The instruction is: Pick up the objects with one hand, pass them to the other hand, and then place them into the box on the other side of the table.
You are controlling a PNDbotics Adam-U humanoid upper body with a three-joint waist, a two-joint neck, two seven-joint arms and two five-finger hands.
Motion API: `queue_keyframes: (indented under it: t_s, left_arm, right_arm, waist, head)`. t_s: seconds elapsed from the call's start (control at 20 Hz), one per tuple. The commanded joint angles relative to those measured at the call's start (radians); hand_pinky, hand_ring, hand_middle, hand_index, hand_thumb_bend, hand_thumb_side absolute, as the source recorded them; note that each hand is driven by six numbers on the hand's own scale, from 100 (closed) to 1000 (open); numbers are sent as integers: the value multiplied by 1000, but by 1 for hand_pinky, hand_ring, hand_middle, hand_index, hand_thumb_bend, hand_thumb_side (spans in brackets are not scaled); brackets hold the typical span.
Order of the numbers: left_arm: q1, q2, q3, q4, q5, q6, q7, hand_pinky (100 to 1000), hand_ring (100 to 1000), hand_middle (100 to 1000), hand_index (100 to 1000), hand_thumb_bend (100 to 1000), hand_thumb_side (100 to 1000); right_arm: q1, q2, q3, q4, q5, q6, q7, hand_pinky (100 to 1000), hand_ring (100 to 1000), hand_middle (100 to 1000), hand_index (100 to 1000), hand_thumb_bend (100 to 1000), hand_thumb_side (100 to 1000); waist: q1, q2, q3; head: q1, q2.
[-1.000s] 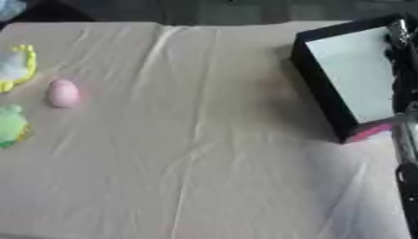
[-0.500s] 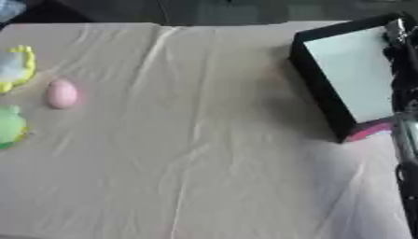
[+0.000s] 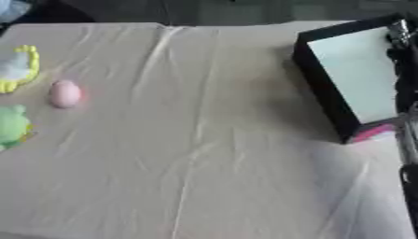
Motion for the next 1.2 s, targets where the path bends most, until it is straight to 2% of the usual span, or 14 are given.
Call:
queue_keyframes:
  t_s: [0.05,0.35,0.6,0.8,1.2]
  left_arm:
    - [-14,51,6,1,-15,-7,-26,908,899,860,890,777,509]
    - [-10,55,6,7,-22,-12,-55,911,902,864,890,794,520]
    - [-18,51,-7,20,-42,-19,-83,909,905,870,891,803,484]
    - [-33,44,-28,43,-93,-21,-106,906,909,879,890,822,425]
    - [-51,27,-62,88,-196,-26,-129,903,915,892,889,839,394]
  right_arm:
    - [-11,-23,0,-8,7,0,4,1000,970,963,1000,100,751]
    - [-7,-25,2,-5,8,1,6,1000,971,963,1000,100,754]
    - [-3,-24,5,-3,9,3,7,1000,971,961,1000,100,757]
    - [-4,-23,7,-1,9,4,9,1000,971,961,1000,100,758]
    - [0,-22,9,0,8,4,11,1000,971,960,1000,100,762]
  waist:
    - [12,-13,2]
    - [14,-14,2]
    - [13,-13,-2]
    - [12,-13,-7]
    - [11,-10,-11]
  head:
    - [22,2]
    - [34,-3]
    - [34,-7]
    - [38,-2]
    - [52,1]
